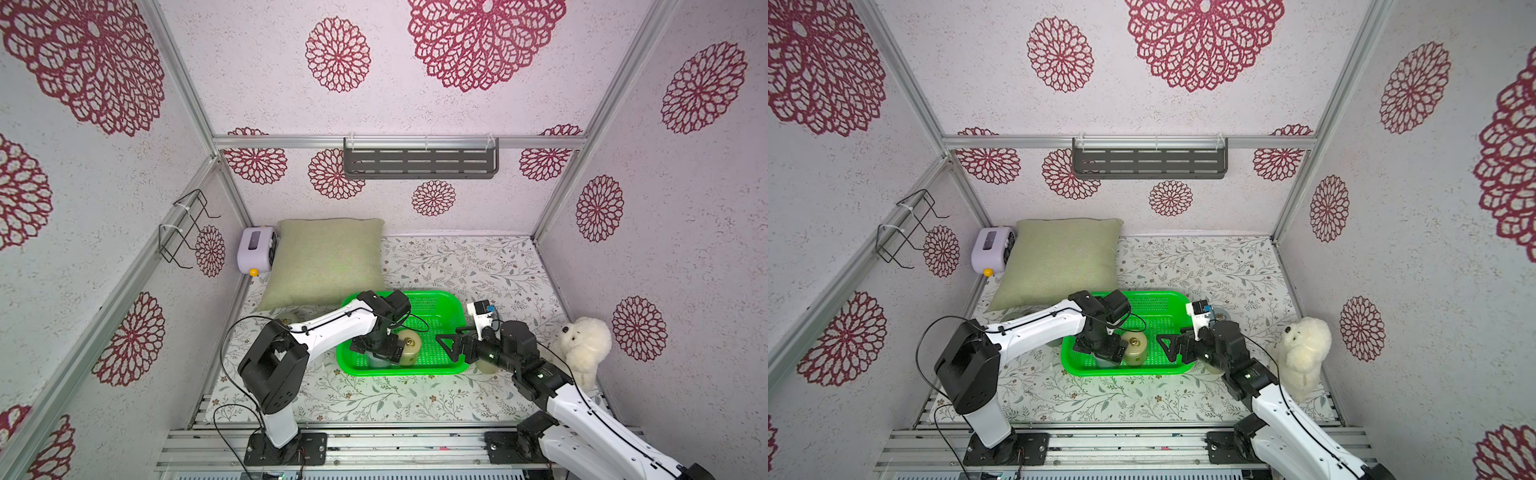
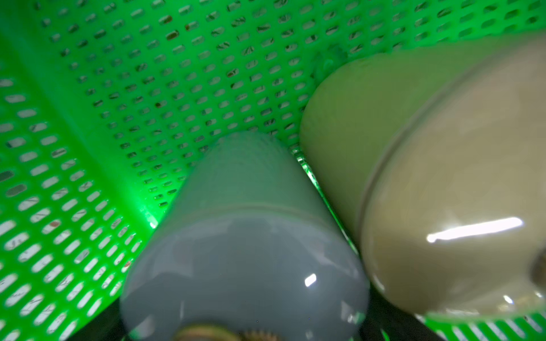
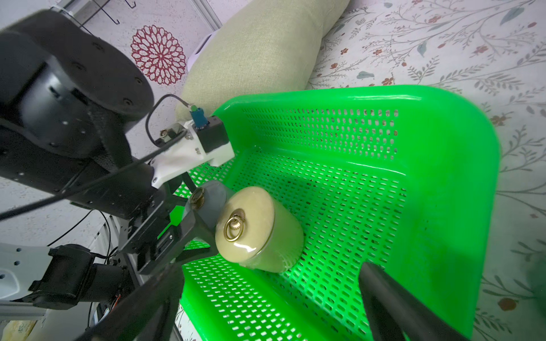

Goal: Take the tea canister out of the basket
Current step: Pick up the tea canister from the basket.

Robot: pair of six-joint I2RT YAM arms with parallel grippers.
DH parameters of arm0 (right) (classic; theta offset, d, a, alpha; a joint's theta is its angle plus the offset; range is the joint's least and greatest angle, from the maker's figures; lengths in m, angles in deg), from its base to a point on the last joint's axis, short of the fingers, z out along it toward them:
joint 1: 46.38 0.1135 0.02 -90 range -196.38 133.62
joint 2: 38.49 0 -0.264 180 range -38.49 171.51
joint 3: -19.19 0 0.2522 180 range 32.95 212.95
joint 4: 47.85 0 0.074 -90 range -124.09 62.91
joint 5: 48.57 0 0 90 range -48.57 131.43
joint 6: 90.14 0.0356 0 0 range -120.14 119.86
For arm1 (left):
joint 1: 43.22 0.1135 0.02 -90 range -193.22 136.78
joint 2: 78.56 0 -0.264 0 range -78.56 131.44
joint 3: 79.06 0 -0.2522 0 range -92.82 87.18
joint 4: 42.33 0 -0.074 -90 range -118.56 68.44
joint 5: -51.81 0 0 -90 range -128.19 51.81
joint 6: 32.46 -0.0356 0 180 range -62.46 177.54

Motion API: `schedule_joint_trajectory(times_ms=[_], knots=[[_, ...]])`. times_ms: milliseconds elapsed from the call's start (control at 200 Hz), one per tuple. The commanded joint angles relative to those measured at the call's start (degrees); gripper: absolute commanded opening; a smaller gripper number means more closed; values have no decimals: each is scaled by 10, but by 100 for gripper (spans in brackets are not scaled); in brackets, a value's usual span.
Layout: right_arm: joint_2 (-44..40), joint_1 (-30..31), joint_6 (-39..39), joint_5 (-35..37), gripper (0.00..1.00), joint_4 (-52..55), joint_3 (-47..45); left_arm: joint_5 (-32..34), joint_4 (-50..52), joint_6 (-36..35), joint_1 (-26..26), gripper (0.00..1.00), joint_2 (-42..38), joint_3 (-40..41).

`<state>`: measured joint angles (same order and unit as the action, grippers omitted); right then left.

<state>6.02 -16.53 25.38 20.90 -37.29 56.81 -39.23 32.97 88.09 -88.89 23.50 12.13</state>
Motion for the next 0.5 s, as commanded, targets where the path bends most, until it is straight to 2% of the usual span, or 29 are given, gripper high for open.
schedule_joint_trajectory(times_ms=[0,495], knots=[[-3,3,0,-26,99,-30,-1,-5,-13,-12,7,97,12,-7],[8,5,5,-46,99,-50,-10,0,-25,-27,21,98,38,-15]])
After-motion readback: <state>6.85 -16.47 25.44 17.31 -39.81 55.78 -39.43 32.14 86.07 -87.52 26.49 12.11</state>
